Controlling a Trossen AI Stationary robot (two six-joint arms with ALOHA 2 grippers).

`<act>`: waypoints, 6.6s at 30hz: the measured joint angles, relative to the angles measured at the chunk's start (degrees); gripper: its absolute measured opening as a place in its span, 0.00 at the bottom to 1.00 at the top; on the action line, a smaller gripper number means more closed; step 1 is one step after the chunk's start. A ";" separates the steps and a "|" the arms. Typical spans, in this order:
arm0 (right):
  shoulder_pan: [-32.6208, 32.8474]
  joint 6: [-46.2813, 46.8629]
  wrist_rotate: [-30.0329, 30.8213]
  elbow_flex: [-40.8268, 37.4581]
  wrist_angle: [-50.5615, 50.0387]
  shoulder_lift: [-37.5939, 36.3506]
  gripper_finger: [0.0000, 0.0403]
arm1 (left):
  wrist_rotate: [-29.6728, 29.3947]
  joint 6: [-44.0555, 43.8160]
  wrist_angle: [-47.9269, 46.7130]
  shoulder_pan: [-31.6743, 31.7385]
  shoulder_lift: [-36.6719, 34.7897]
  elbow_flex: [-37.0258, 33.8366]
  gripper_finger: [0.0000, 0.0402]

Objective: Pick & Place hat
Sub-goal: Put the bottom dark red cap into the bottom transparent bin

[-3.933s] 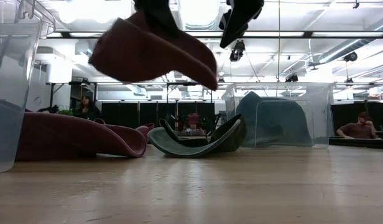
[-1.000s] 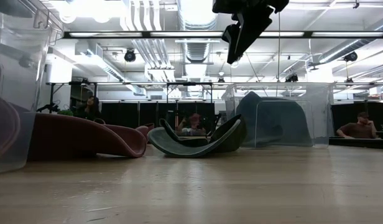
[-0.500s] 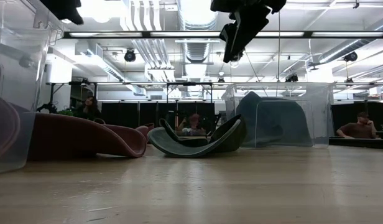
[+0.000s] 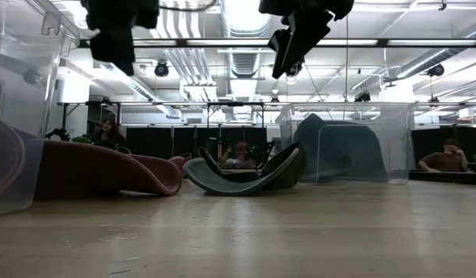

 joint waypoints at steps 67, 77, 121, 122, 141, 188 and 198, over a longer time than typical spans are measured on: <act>0.09 -1.46 0.02 -4.50 1.62 -0.09 0.57 | 10.56 25.06 1.97 8.18 31.29 1.78 0.02; 0.07 -1.46 0.09 -4.50 1.75 -0.09 0.57 | 5.15 25.09 -11.08 8.25 26.84 10.71 0.02; 0.07 -2.32 0.05 -4.50 -1.89 -0.09 0.57 | 22.96 8.60 -31.03 8.29 23.17 40.57 0.02; 0.07 -2.32 0.04 -4.50 -2.32 -0.09 0.57 | 22.96 8.37 -31.03 8.29 23.17 40.57 0.02; 0.09 -2.32 0.02 -4.50 -2.40 -0.09 0.57 | 42.94 5.96 -26.82 8.11 23.19 40.50 0.02; 0.09 -2.51 0.00 -6.90 -1.65 -0.02 0.57 | 17.35 -20.27 -30.81 -26.60 23.28 23.33 0.02; 0.09 -2.76 0.00 -6.90 -1.49 -0.02 0.57 | 15.58 -18.41 -30.92 -26.84 23.26 22.84 0.02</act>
